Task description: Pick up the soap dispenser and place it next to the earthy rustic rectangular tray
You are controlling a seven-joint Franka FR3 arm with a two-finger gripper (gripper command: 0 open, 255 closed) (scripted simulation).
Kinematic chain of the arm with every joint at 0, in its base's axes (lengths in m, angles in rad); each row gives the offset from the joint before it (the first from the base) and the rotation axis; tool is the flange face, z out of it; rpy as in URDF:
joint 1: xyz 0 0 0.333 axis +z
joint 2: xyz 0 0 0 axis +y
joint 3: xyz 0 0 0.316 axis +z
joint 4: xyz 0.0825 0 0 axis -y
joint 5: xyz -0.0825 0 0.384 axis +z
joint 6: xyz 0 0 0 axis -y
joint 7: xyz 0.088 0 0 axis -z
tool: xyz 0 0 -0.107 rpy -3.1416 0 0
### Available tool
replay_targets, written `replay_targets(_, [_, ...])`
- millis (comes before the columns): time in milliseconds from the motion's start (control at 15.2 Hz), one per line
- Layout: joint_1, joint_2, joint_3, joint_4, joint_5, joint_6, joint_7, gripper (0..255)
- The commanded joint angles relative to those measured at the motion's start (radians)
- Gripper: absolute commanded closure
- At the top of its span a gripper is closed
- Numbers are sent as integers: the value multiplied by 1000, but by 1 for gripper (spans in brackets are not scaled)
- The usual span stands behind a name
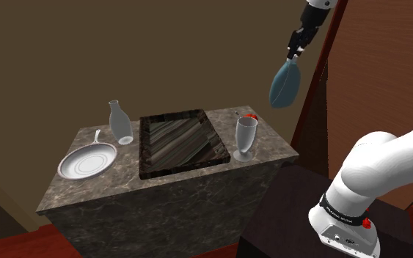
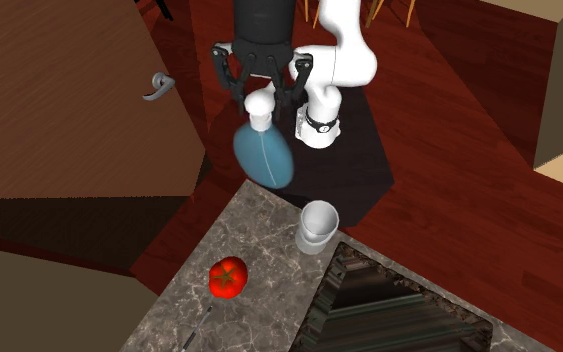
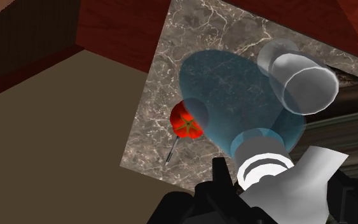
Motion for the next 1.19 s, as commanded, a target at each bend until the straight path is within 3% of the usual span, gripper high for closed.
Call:
replay_targets(0, [2, 14, 1, 40, 3, -26, -3, 255])
replay_targets(726, [14, 91, 4, 247, 20, -155, -16, 255])
replay_targets(1122, [33, 199, -17, 188, 37, 10, -3, 255])
